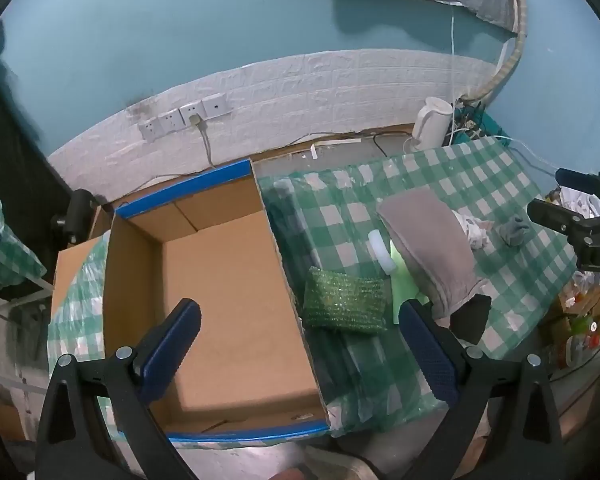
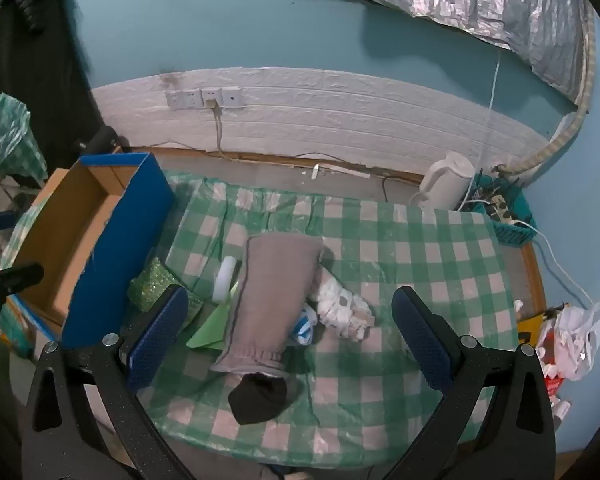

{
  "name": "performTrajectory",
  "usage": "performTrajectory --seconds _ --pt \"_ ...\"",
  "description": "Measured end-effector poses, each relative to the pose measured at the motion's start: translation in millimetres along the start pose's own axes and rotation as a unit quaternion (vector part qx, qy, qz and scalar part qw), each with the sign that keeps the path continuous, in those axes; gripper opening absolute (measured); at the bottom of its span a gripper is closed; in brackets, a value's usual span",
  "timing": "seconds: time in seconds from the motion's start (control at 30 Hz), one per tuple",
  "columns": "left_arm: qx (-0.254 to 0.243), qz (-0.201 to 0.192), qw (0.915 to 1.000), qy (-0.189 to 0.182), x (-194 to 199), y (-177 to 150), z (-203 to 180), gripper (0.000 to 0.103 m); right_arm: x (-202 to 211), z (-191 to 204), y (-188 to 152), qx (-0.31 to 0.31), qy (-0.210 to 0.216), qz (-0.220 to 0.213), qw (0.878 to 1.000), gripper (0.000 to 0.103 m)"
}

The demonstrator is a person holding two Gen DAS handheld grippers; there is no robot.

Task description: Organize soft objects

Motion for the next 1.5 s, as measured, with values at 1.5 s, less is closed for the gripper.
performTrajectory --seconds 1.5 --pt "0.004 0.013 0.9997 -0.019 -7.2 -10.4 -8.2 0.1 0.4 0.8 0.7 -0.001 0.002 -0.003 1.0 0.101"
Point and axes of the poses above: each gripper's, at about its wrist camera, not at the fingertips, and x roughly against the way its jaws point, z to its left, y to its top, the point moved 5 cm from there along -x, roughly the way its jaws point, and after that the axes turned 11 degrees about -z, right-handed, at the moved point
